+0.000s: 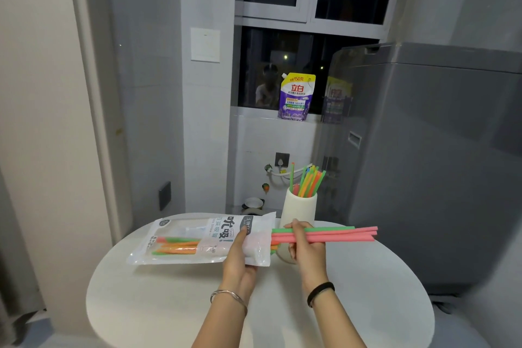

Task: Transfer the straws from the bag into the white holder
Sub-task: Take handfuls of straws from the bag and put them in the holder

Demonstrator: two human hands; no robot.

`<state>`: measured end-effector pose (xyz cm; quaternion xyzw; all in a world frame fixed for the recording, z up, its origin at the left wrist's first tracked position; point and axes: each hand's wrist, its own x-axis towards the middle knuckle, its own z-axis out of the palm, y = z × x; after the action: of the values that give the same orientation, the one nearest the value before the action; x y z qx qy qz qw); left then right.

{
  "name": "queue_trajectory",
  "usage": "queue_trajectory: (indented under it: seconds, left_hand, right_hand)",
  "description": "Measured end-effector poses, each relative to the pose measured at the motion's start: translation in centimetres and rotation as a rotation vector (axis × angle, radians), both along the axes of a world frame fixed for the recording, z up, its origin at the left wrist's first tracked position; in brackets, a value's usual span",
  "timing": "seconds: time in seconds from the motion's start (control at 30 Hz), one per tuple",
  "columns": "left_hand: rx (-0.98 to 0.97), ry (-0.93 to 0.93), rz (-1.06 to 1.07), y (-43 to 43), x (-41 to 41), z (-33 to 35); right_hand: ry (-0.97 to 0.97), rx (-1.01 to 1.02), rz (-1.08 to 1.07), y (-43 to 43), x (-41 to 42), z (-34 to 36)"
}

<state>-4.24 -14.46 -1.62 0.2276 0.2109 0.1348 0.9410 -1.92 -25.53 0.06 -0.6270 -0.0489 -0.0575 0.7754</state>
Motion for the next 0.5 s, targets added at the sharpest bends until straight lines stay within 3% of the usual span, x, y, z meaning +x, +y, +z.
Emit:
queue_trajectory:
  seconds: [0.17, 0.5]
  left_hand:
    - [-0.021, 0.001, 0.002, 0.6, 0.4, 0.0]
    - [-0.077, -0.013, 0.033, 0.8, 1.4, -0.7]
  right_hand:
    - [-0.027, 0.047, -0.175, -2.6, 2.0, 1.3]
    - [-0.231, -0.054, -0.258, -7.6, 5.9, 6.7]
